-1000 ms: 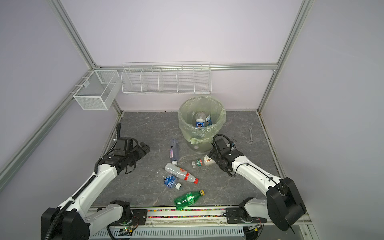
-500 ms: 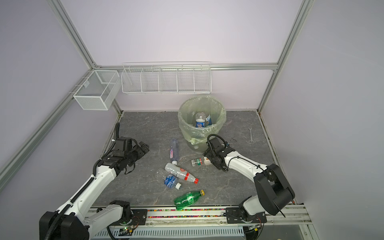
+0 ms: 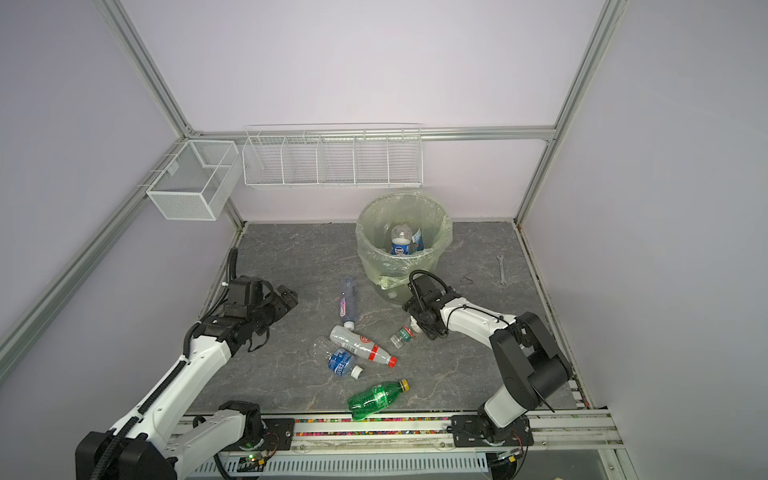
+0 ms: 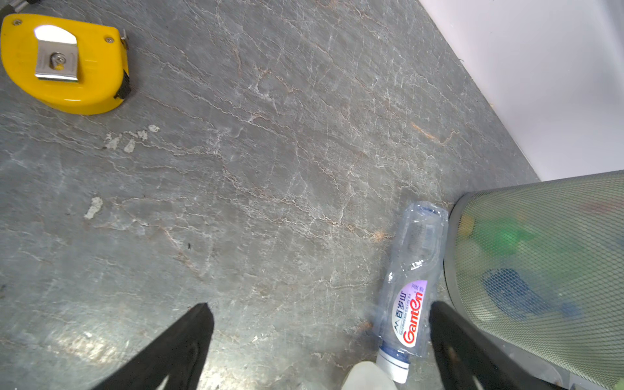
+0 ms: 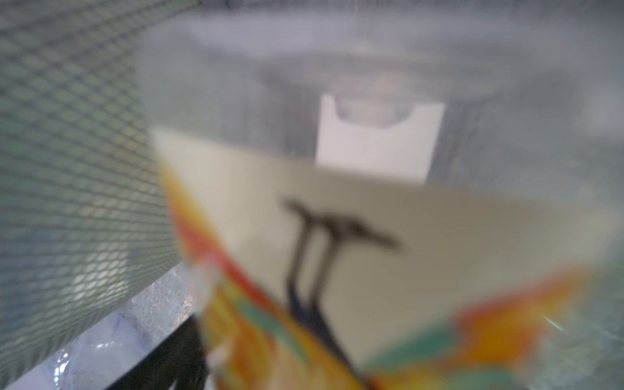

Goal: Throw the plastic bottles in the bin

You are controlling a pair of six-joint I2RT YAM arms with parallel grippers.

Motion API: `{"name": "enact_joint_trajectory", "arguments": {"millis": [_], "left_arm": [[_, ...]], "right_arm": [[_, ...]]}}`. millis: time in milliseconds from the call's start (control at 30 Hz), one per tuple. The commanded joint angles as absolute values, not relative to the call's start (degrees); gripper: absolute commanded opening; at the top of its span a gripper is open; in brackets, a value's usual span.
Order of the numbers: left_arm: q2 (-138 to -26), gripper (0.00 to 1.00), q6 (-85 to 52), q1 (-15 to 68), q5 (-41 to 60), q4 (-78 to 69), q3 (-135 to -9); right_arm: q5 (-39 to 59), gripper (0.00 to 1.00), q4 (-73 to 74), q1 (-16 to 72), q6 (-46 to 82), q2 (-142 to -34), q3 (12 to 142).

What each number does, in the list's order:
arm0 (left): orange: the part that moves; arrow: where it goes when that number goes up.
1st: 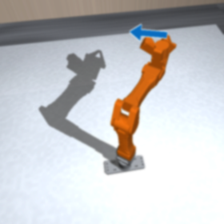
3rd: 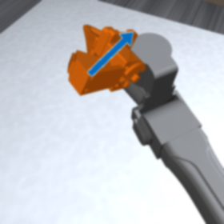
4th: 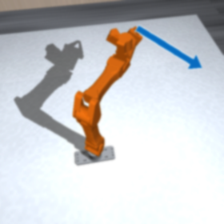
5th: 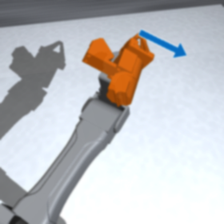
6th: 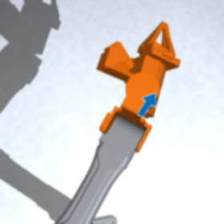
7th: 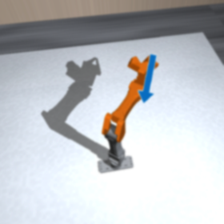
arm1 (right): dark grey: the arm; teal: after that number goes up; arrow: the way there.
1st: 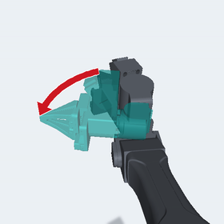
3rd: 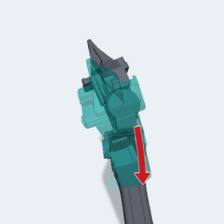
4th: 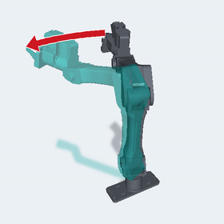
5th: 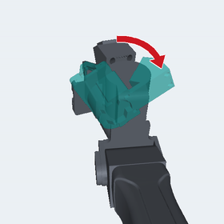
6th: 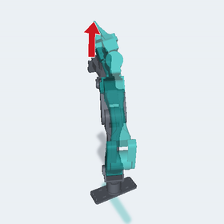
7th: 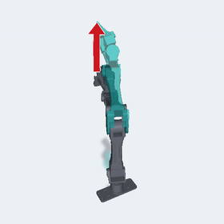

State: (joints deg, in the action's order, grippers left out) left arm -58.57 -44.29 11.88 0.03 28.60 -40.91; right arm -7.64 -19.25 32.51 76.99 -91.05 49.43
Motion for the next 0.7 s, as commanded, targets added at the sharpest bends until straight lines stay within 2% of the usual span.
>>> {"name": "enact_joint_trajectory", "arguments": {"millis": [0, 133, 333, 433, 667], "left_arm": [[-58.3, 1.0, -43.7, 11.5, 0.0, 28.6, -40.7], [-58.6, 1.0, -43.8, 11.5, 0.1, 28.7, -41.0], [-59.1, 1.0, -43.8, 11.5, 0.1, 28.6, -41.3], [-59.1, 1.0, -43.8, 11.5, 0.1, 28.6, -41.4], [-58.3, 1.0, -43.5, 11.5, -0.8, 29.1, -41.2]], "right_arm": [[-7.6, 0.96, -20.1, 32.9, 79.8, -91.1, 48.2], [-8.6, 0.99, -20.7, 32.9, 79.5, -89.0, 46.8], [-12.0, 0.89, -24.8, 32.9, 77.1, -85.5, 46.6], [-12.4, 0.78, -25.7, 32.9, 76.3, -84.9, 46.6], [-10.9, 0.75, -24.9, 32.9, 75.2, -85.5, 46.6]]}}
